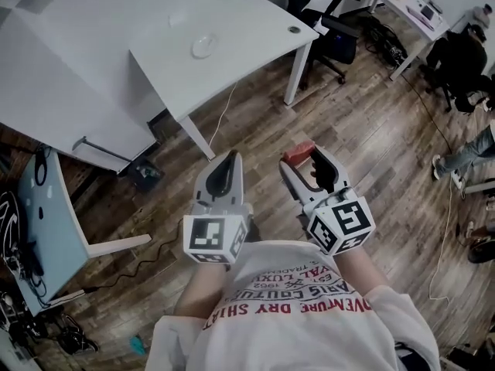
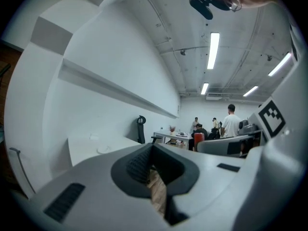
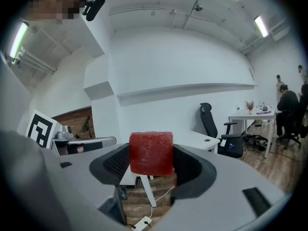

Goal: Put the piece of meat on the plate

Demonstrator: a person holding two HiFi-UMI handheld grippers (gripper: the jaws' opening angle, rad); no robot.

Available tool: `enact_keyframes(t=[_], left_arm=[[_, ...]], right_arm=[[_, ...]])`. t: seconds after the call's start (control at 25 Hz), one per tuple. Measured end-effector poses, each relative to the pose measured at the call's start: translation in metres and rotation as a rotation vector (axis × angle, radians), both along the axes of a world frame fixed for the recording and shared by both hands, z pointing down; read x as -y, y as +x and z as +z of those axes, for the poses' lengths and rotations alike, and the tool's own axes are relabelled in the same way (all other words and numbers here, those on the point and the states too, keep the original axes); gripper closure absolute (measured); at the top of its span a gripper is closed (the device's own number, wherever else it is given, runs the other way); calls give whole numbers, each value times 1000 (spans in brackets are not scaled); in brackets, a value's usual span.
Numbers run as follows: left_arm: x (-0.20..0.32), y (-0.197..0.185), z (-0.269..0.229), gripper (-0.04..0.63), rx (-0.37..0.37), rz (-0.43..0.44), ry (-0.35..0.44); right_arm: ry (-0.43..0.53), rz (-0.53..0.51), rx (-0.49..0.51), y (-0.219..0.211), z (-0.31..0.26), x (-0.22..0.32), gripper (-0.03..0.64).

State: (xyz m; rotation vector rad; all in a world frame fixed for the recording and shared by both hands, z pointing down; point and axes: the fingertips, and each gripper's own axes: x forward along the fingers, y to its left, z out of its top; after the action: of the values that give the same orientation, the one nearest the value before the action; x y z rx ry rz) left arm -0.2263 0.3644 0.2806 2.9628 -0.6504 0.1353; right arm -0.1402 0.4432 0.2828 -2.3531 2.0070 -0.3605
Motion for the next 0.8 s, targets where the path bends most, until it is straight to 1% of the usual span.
enact_keyframes(t=[0.2, 0.4, 0.6, 0.8], left_arm=[[68, 24, -3, 591, -5, 45, 0], [127, 39, -2, 591, -12, 72, 3], [160, 45, 8, 591, -6, 72, -22], [180, 57, 24, 591, 16, 50, -47]], right_arm=[[-5, 44, 13, 23, -1, 64, 331], [-36, 78, -10, 41, 2, 119, 331], [-43, 105, 26, 57, 7, 153, 331], [-74, 68, 30, 67, 20, 183, 331]])
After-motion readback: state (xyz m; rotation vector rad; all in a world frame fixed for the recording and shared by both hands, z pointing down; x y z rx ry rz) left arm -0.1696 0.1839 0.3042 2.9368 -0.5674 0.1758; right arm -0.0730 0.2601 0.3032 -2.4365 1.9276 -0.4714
